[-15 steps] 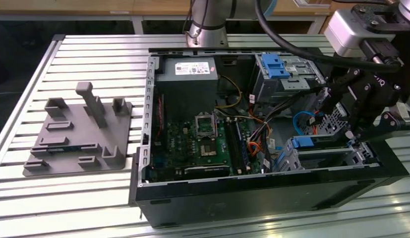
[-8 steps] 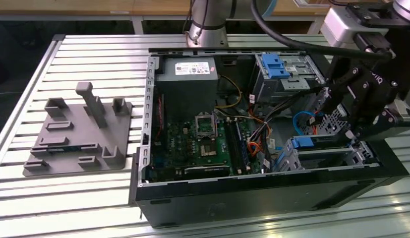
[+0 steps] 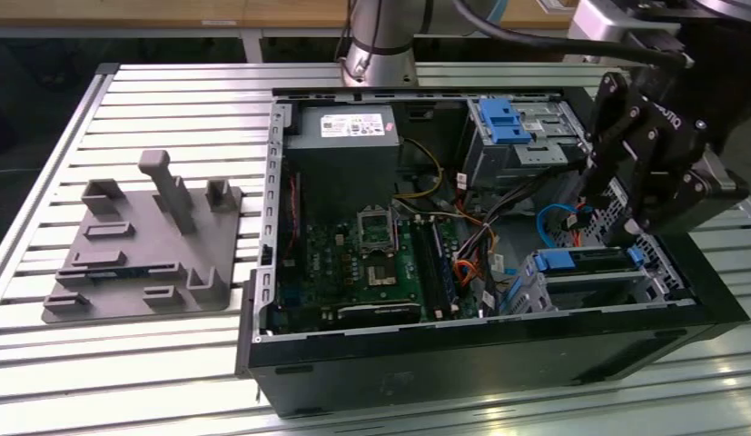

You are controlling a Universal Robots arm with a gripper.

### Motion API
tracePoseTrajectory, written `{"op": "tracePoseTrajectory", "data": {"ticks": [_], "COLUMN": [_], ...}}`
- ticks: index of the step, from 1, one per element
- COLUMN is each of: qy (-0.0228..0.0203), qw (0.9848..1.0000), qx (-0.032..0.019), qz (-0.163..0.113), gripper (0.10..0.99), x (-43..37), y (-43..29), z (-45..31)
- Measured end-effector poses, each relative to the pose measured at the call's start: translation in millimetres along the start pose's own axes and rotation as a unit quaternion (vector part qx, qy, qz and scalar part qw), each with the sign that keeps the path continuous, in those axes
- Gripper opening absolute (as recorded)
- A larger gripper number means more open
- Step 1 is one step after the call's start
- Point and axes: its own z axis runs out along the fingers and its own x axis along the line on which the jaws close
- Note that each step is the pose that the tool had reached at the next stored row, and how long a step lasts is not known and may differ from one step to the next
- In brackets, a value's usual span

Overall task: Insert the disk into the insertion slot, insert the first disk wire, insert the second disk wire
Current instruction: 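Insert the first disk wire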

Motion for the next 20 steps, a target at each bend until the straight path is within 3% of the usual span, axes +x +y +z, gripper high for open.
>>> {"op": "tracePoseTrajectory", "data": {"ticks": [6, 10, 13, 15, 20], "qy": [0.0002, 0.0006, 0.0047, 0.0128, 0.0559], "qw": [1.0, 1.0, 1.0, 0.9999, 0.9984], "qx": [0.0, -0.0019, -0.0039, -0.0048, -0.0021], "qz": [0.0, 0.0, 0.0, 0.0, 0.0], "gripper": [0.612, 0.612, 0.612, 0.612, 0.612], "x": [-22.8, -26.5, -27.3, -27.7, -31.2], "y": [-2.3, -12.0, -20.3, -23.6, -24.5], "z": [-0.1, 2.0, 4.6, 5.0, 5.2]}}
